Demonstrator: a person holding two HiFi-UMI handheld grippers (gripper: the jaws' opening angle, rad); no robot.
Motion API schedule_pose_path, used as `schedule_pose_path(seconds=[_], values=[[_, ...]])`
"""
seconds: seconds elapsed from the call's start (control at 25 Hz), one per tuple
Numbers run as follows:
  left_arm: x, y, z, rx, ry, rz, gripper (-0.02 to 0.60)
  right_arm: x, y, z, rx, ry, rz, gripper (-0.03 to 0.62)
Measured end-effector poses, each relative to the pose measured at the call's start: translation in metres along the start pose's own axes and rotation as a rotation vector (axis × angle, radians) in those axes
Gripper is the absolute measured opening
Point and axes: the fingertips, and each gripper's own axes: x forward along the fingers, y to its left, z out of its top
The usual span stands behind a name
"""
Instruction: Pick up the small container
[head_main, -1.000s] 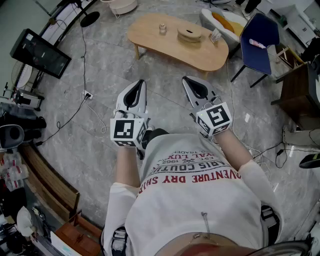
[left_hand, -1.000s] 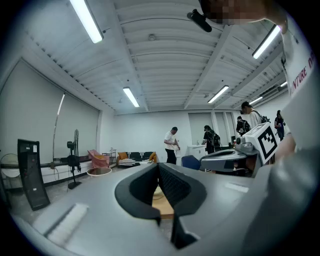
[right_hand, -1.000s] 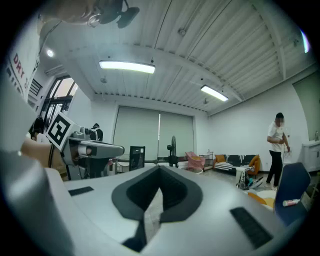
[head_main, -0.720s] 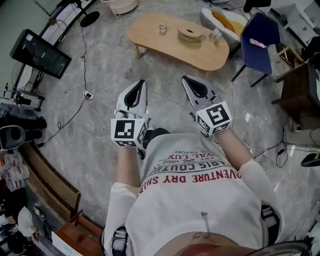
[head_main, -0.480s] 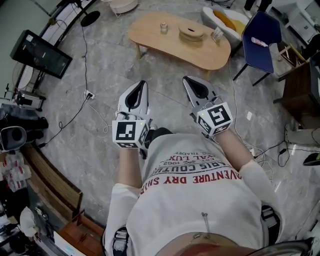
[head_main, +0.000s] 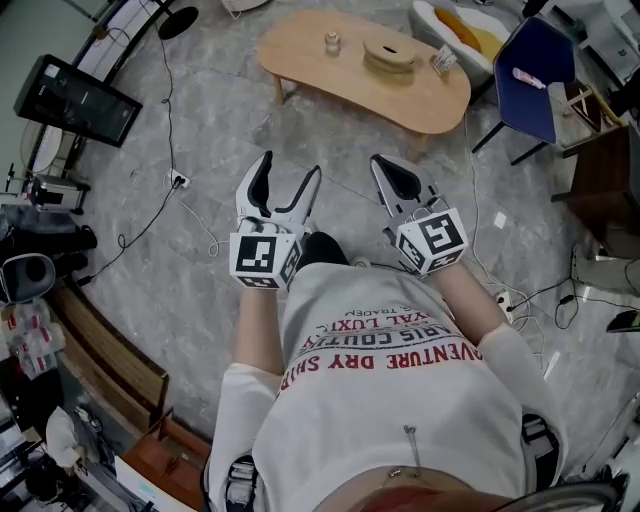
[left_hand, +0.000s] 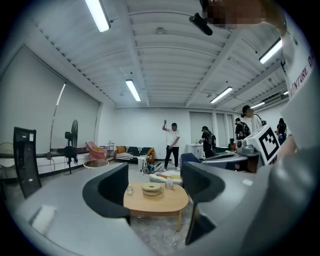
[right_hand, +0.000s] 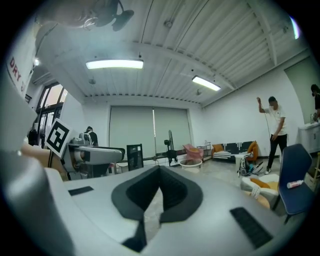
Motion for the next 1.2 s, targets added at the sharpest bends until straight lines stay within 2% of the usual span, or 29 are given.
schedule_pose_path(seconds=[0.12, 0.44, 0.6, 0.88, 1.04, 1.2], values=[[0.014, 0.024, -0.006, -0.018, 0.003, -0.013, 0.358, 0.025, -0.006, -0.001, 0.003, 0.009, -0.015, -0.005], [0.076, 0.133, -0.029, -0.057, 0.06, -0.06, 0.359, 0.14, -0.03, -0.004, 0.007, 0.052, -0.075, -0.005], [0.119, 0.208, -0.021, -0.074, 0.067, -0.107, 0.359, 0.217, -0.044, 0.006, 0.019, 0.06, -0.129, -0.005], [0.186, 0.316, -0.002, -0.043, 0.067, -0.202, 0.359, 0.322, -0.068, 0.025, 0.035, 0.048, -0.239, -0.005], [0.226, 0.349, -0.011, -0.039, 0.112, -0.228, 0.359, 0.362, -0.091, 0.021, 0.06, 0.063, -0.272, -0.005], [0.275, 0.353, -0.033, -0.038, 0.158, -0.263, 0.359, 0.387, -0.132, 0.003, 0.085, 0.095, -0.298, -0.005]])
